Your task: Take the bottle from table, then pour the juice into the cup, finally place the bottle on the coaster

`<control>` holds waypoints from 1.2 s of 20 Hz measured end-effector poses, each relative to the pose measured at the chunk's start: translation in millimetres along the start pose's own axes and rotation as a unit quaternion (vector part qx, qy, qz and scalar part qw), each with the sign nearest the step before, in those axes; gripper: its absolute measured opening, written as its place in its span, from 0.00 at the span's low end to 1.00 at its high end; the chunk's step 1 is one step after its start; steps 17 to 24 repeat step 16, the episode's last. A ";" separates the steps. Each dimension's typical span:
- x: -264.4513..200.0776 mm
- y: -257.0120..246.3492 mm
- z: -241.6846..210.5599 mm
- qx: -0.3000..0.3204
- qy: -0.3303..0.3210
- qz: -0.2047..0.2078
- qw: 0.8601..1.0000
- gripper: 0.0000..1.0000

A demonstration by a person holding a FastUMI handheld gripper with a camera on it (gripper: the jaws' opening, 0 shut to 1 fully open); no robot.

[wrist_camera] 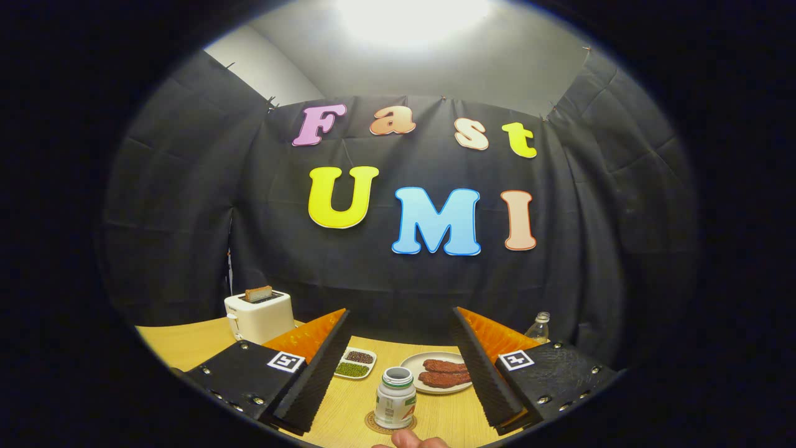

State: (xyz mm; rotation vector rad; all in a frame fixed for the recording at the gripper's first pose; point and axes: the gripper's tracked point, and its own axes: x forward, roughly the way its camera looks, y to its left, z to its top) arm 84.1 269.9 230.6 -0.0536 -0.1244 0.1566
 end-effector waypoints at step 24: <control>-79.3 -212.7 -145.6 -0.023 -0.007 -0.045 0.999 0.95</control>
